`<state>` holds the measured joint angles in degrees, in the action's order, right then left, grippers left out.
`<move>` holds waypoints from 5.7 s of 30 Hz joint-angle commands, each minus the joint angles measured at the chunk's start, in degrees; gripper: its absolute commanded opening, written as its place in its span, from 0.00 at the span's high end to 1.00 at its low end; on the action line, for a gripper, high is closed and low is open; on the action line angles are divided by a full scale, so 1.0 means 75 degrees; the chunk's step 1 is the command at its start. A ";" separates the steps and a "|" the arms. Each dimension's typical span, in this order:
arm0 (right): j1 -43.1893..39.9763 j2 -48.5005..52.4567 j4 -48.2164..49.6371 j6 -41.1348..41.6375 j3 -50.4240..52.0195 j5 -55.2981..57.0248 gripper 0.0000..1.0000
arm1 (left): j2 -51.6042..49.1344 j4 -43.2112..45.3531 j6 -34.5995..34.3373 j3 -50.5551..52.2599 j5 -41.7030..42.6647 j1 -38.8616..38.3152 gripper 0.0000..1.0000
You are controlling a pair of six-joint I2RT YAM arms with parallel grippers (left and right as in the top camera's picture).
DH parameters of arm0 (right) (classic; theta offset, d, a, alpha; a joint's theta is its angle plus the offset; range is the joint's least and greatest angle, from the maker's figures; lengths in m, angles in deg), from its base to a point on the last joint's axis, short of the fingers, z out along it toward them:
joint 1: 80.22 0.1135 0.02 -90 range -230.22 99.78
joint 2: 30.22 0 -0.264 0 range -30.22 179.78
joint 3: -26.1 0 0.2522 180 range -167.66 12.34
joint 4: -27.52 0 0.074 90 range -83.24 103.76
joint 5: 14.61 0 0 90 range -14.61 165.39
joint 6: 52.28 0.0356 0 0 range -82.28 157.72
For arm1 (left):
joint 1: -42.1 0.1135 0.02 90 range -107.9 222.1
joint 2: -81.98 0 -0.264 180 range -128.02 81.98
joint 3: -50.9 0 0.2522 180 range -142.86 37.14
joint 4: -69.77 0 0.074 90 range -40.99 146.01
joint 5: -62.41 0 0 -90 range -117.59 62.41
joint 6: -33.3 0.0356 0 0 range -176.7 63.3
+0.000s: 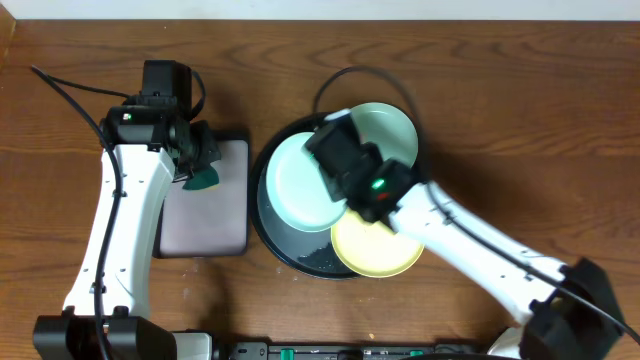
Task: Clean dirty plates on tray and stack at the side
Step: 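Grasp the left pale green plate rim with the right gripper and lift, then carry the pale green plate right and set it on the table, then move right gripper to the yellow plate rim and grasp it, then scrub the yellow plate with the sponge in the left gripper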
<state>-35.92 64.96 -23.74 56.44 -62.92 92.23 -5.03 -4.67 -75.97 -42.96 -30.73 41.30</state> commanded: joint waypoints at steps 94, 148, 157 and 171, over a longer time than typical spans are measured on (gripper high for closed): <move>-0.3483 0.0213 -0.1274 -0.1585 0.2754 -0.4223 0.96 | 0.0020 -0.0020 0.0099 0.0020 -0.0047 0.0032 0.93; -0.1142 0.1533 0.0143 0.2929 0.1105 -0.3771 0.68 | 0.0012 0.0009 0.0621 0.0775 0.1393 -0.0833 0.92; -0.1166 0.1556 0.0146 0.2984 0.1105 -0.3742 0.79 | -0.0015 0.0192 0.0612 0.1037 0.1399 -0.1373 0.93; -0.0877 0.2192 0.0312 0.2981 0.1107 -0.3433 0.99 | -0.0423 0.0425 0.0586 0.1052 0.1513 -0.2063 0.92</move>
<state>-43.38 79.06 -21.49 78.67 -54.33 65.67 -6.40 -1.85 -71.88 -35.38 -19.97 26.68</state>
